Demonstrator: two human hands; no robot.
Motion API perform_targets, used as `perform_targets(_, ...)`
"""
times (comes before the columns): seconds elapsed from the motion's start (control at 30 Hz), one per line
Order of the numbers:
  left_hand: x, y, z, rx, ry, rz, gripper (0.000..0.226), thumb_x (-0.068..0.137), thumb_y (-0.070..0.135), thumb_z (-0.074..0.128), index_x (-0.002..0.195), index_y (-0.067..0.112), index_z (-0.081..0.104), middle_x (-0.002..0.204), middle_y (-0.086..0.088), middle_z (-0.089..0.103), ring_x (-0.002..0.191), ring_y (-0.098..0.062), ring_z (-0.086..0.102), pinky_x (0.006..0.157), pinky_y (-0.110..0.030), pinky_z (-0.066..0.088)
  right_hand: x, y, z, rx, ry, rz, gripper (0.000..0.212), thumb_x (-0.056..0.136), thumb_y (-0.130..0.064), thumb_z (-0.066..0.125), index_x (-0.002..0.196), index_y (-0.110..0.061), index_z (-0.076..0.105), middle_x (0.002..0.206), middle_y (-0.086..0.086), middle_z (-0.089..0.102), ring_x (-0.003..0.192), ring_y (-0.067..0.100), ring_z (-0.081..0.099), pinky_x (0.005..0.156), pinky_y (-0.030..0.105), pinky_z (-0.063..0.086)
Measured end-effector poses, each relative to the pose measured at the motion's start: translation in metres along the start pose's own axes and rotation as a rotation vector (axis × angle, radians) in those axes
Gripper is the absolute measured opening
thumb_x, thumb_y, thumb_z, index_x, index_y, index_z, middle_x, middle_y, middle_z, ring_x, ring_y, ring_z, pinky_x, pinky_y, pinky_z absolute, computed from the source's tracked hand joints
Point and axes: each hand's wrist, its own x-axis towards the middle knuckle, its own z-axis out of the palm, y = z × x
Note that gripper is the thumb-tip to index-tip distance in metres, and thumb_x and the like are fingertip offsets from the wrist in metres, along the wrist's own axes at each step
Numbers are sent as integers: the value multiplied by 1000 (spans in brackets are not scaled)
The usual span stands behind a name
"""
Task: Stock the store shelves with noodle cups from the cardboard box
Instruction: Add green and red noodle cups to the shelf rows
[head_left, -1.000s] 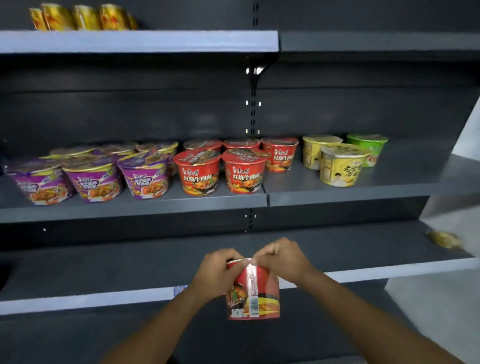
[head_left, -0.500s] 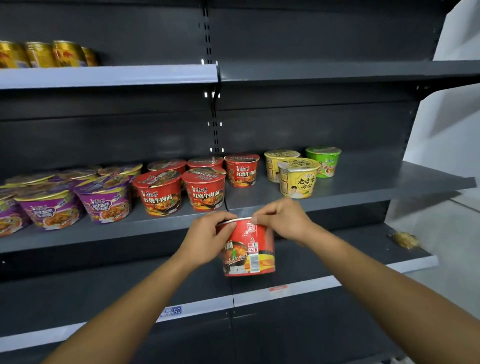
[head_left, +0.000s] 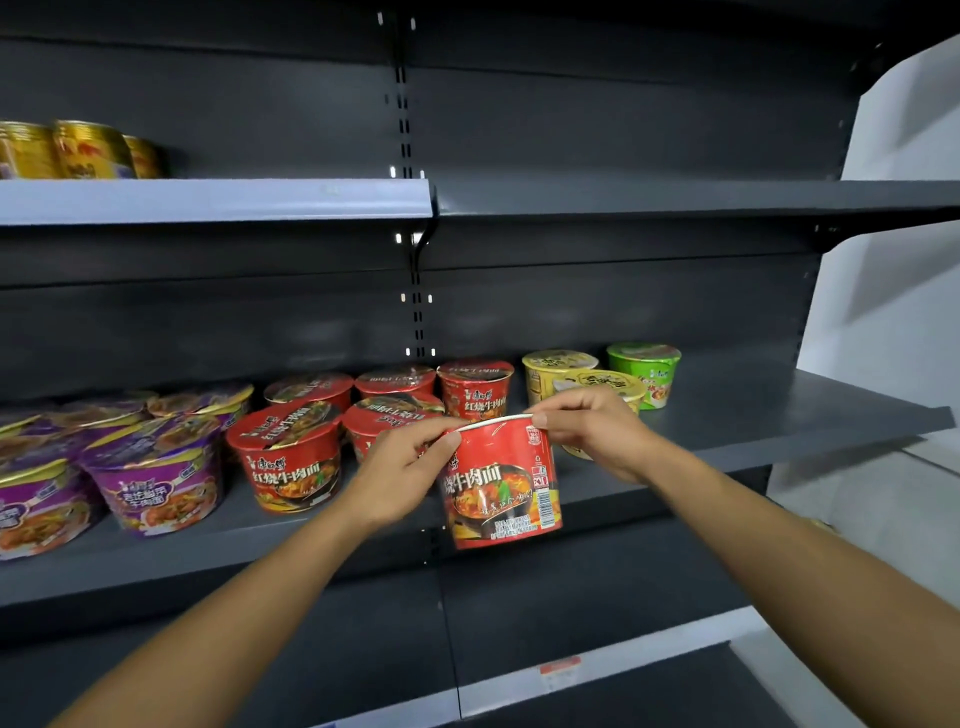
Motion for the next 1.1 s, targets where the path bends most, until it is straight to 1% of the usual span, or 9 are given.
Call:
perform_targets(0.07, 10, 0, 2, 62, 36, 15, 29, 95, 37, 44, 113, 26, 65, 98, 15, 70, 93, 0, 64, 76, -16, 49, 7, 2, -4, -34, -15, 8, 11, 87, -2, 61, 87, -7, 70, 86, 2, 73, 89, 17, 68, 75, 24, 55)
perform_targets(0.17, 27, 0, 9, 194, 86, 75, 24, 99, 30, 47, 108, 25, 69, 91, 11, 71, 86, -4, 65, 73, -26, 51, 15, -1, -6, -207, -88, -7, 14, 90, -7, 60, 100, -8, 70, 95, 3, 71, 91, 14, 67, 72, 20, 54)
perform_targets(0.33, 57, 9, 32, 402, 197, 174, 34, 92, 38, 45, 108, 24, 71, 95, 8, 73, 86, -8, 65, 76, -29, 52, 31, -12, -2, -684, -203, -116, 26, 78, -32, 76, 101, -21, 72, 78, -5, 71, 61, -1, 63, 63, 23, 52)
perform_targets(0.4, 68, 10, 41, 492, 229, 185, 35, 91, 38, 45, 111, 23, 70, 99, 5, 73, 90, -13, 66, 78, -31, 53, 42, -10, -6, -829, -206, -157, 33, 77, -39, 75, 105, -24, 71, 86, -6, 71, 73, -1, 61, 71, 23, 44)
perform_targets(0.47, 73, 8, 48, 551, 256, 197, 32, 92, 34, 49, 112, 23, 70, 101, 3, 73, 92, -15, 67, 79, -32, 53, 54, -7, -13, -919, -238, -175, 38, 77, -40, 74, 113, -28, 68, 100, -7, 71, 93, 7, 59, 82, 23, 37)
perform_targets(0.63, 77, -4, 62, 591, 265, 186, 26, 93, 26, 56, 116, 22, 68, 105, 2, 72, 97, -15, 67, 84, -32, 54, 74, 11, -24, -946, -300, -224, 49, 77, -35, 76, 123, -28, 63, 123, -7, 65, 116, 10, 56, 99, 23, 39)
perform_targets(0.83, 77, -14, 67, 660, 179, 93, 29, 92, 19, 59, 120, 21, 65, 112, -1, 68, 102, -17, 64, 89, -33, 53, 88, 37, -27, -853, -339, -175, 53, 76, -32, 77, 125, -38, 59, 130, -13, 59, 118, 10, 55, 100, 37, 47)
perform_targets(0.97, 81, -19, 46, 776, 134, -13, 37, 88, 16, 62, 124, 17, 62, 126, -2, 59, 112, -20, 58, 99, -31, 46, 99, 40, -31, -886, -349, -160, 57, 80, -20, 74, 133, -26, 54, 137, -5, 54, 125, 14, 50, 105, 33, 42)
perform_targets(1.1, 84, -27, 29, 919, 52, -130, 40, 91, 22, 58, 131, 20, 55, 131, 0, 57, 119, -20, 53, 98, -31, 45, 106, 40, -29, -965, -343, -150, 59, 82, -22, 73, 136, -26, 50, 143, -5, 48, 130, 17, 45, 109, 35, 37)
